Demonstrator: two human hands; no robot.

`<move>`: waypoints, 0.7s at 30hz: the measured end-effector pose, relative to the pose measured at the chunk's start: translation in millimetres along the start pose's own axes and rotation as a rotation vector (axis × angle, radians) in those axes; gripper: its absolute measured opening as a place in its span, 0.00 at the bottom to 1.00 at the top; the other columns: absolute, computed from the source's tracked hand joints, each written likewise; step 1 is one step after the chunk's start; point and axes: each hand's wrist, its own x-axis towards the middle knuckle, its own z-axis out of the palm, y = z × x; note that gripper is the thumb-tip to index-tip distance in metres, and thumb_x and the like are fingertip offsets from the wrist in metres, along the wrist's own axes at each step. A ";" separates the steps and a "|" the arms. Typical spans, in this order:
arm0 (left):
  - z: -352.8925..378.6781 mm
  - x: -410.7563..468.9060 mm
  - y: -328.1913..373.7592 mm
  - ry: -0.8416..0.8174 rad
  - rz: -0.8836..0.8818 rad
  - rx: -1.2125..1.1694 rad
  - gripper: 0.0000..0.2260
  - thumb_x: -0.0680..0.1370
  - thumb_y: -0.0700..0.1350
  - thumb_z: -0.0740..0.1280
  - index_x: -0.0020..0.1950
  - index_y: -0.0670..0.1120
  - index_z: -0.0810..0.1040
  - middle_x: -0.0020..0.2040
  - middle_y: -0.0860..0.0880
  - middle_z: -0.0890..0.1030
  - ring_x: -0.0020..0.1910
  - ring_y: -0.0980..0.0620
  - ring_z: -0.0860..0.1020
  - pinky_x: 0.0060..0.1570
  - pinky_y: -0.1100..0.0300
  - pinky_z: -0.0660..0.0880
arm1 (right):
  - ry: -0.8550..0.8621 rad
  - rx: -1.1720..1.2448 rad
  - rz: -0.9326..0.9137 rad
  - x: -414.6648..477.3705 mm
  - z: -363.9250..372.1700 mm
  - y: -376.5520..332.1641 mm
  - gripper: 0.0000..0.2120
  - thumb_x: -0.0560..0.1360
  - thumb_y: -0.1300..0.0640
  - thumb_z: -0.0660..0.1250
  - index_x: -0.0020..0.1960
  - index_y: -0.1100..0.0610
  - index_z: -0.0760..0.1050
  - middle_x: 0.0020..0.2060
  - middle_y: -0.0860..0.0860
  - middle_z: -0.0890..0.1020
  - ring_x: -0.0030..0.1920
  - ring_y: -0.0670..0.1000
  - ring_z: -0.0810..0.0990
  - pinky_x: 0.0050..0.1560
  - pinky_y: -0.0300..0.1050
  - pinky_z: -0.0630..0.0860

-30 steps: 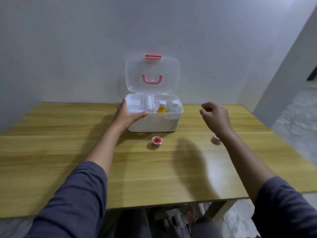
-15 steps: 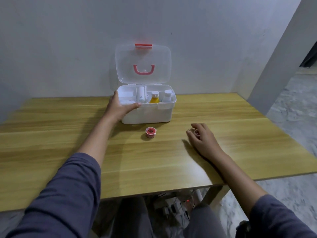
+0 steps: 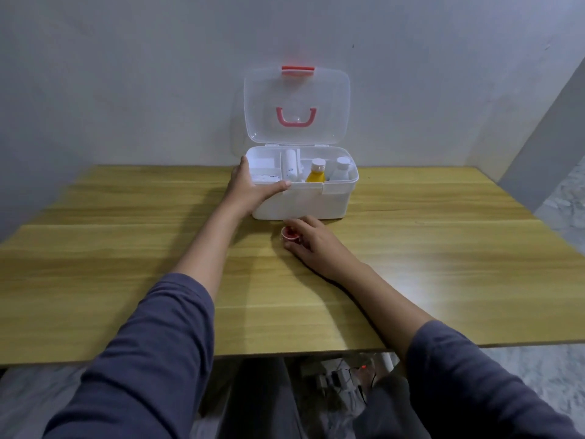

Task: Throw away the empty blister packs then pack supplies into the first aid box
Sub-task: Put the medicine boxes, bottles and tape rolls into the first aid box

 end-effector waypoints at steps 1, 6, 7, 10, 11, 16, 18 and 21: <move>0.0 -0.1 -0.1 0.003 -0.002 -0.001 0.59 0.53 0.70 0.74 0.79 0.46 0.62 0.77 0.46 0.69 0.76 0.45 0.69 0.74 0.45 0.70 | 0.001 0.009 -0.016 1.8 1.9 -1.7 0.18 0.74 0.57 0.66 0.63 0.59 0.72 0.55 0.56 0.77 0.55 0.54 0.75 0.56 0.36 0.68; 1.1 1.0 -1.9 0.010 -0.003 -0.002 0.61 0.53 0.70 0.74 0.81 0.45 0.60 0.78 0.45 0.67 0.77 0.44 0.67 0.75 0.44 0.69 | 0.004 0.060 -0.032 -3.1 -1.9 0.4 0.17 0.74 0.61 0.67 0.62 0.61 0.73 0.54 0.57 0.78 0.51 0.51 0.75 0.49 0.19 0.62; 1.4 0.7 -0.9 0.013 0.002 0.001 0.60 0.54 0.69 0.74 0.80 0.45 0.61 0.78 0.45 0.68 0.77 0.45 0.68 0.75 0.44 0.69 | 0.000 0.070 -0.034 -5.9 -3.4 1.6 0.18 0.74 0.61 0.67 0.63 0.60 0.73 0.55 0.57 0.77 0.51 0.48 0.74 0.49 0.19 0.62; 3.4 3.2 -3.0 0.011 0.022 -0.003 0.50 0.63 0.62 0.80 0.79 0.45 0.63 0.77 0.45 0.68 0.76 0.45 0.68 0.74 0.47 0.69 | 0.044 0.133 -0.011 -14.9 -9.3 3.8 0.18 0.74 0.60 0.67 0.63 0.58 0.73 0.56 0.55 0.77 0.52 0.45 0.73 0.51 0.19 0.64; 3.6 4.2 -4.1 0.014 0.028 -0.002 0.47 0.67 0.59 0.80 0.79 0.46 0.62 0.77 0.45 0.68 0.77 0.45 0.68 0.74 0.47 0.69 | 0.076 0.150 -0.013 -17.0 -12.4 3.6 0.18 0.74 0.59 0.67 0.64 0.58 0.73 0.57 0.54 0.77 0.53 0.45 0.74 0.51 0.20 0.64; 1.1 -2.0 1.6 -0.014 0.014 0.020 0.56 0.60 0.66 0.78 0.81 0.45 0.59 0.79 0.45 0.66 0.78 0.44 0.66 0.76 0.45 0.68 | 0.282 0.168 -0.167 -8.4 -43.0 -6.7 0.19 0.74 0.62 0.66 0.64 0.61 0.72 0.53 0.52 0.76 0.51 0.43 0.75 0.51 0.26 0.69; 0.1 -2.2 3.2 -0.011 0.008 0.009 0.57 0.56 0.68 0.77 0.79 0.46 0.62 0.77 0.45 0.68 0.76 0.45 0.69 0.75 0.45 0.69 | 0.384 0.179 -0.181 9.5 -60.8 -14.8 0.19 0.74 0.62 0.67 0.64 0.61 0.72 0.52 0.51 0.76 0.50 0.42 0.75 0.50 0.26 0.70; 0.5 -3.5 8.4 -0.003 0.011 0.017 0.53 0.58 0.62 0.79 0.78 0.44 0.63 0.75 0.45 0.69 0.75 0.45 0.69 0.73 0.48 0.70 | 0.428 0.197 -0.126 48.5 -82.7 -29.9 0.17 0.74 0.59 0.67 0.63 0.57 0.74 0.50 0.48 0.76 0.49 0.47 0.77 0.49 0.34 0.72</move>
